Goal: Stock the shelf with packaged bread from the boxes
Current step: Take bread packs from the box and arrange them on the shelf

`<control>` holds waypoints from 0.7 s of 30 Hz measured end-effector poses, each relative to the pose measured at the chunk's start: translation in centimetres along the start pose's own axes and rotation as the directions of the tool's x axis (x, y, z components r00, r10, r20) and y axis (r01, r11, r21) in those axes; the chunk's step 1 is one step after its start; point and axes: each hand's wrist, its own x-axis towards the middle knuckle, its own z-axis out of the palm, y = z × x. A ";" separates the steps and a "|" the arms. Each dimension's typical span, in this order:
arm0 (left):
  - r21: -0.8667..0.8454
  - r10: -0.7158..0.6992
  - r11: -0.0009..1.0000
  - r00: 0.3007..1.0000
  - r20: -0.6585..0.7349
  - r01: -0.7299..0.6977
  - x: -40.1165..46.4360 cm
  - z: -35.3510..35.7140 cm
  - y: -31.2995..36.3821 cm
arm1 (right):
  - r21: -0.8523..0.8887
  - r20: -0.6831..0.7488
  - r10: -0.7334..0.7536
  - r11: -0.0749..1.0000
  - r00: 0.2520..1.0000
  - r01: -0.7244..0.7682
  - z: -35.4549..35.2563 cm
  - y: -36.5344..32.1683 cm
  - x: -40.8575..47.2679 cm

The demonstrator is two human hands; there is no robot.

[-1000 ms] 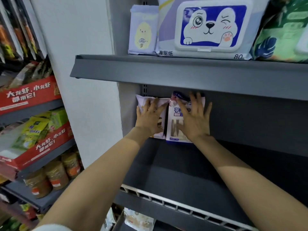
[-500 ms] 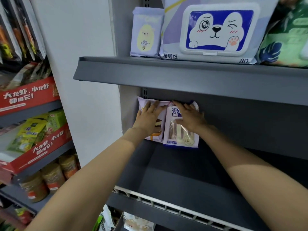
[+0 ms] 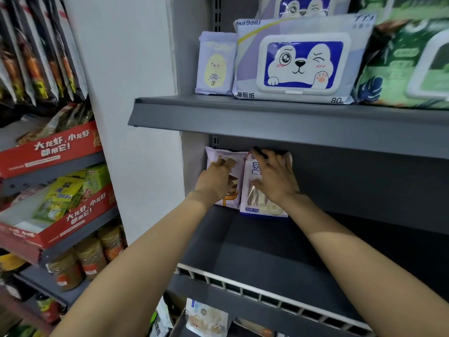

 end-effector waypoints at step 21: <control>0.018 -0.745 0.660 0.658 -0.112 0.751 -41.9 -8.3 -6.4 | 0.725 0.297 -0.551 0.662 0.780 0.192 -1.0 -25.9 -24.0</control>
